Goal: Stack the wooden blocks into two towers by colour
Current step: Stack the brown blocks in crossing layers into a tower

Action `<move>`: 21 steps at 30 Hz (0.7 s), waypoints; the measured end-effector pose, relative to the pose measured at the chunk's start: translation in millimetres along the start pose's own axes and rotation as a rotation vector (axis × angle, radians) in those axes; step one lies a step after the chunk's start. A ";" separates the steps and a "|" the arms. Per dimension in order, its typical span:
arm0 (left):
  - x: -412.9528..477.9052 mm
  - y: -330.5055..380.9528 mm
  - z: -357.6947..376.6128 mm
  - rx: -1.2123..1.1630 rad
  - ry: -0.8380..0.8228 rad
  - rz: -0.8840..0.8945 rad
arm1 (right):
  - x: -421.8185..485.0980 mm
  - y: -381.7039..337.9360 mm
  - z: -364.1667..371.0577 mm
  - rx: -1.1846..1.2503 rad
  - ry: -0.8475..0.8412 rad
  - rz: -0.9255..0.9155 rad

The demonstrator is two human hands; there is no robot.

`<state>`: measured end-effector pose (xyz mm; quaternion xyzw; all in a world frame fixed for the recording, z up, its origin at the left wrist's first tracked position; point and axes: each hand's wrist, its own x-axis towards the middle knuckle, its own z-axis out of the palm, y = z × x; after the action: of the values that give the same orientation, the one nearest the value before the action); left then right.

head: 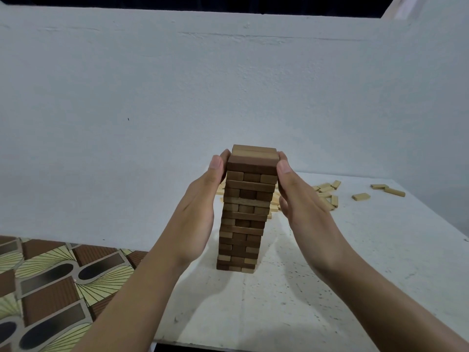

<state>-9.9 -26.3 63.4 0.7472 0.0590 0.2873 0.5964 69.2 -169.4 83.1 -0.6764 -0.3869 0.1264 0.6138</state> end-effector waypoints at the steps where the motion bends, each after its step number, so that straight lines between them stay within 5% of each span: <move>1: -0.3 1.2 0.5 0.002 -0.009 0.006 | 0.3 -2.4 1.3 0.006 -0.019 -0.018; 21: 0.9 2.7 -2.2 0.054 -0.078 0.092 | 1.1 -6.0 6.5 -0.023 -0.051 -0.043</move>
<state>-10.9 -24.7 66.5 0.7756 0.0092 0.2835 0.5639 63.5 -164.2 87.6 -0.6714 -0.4182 0.1260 0.5987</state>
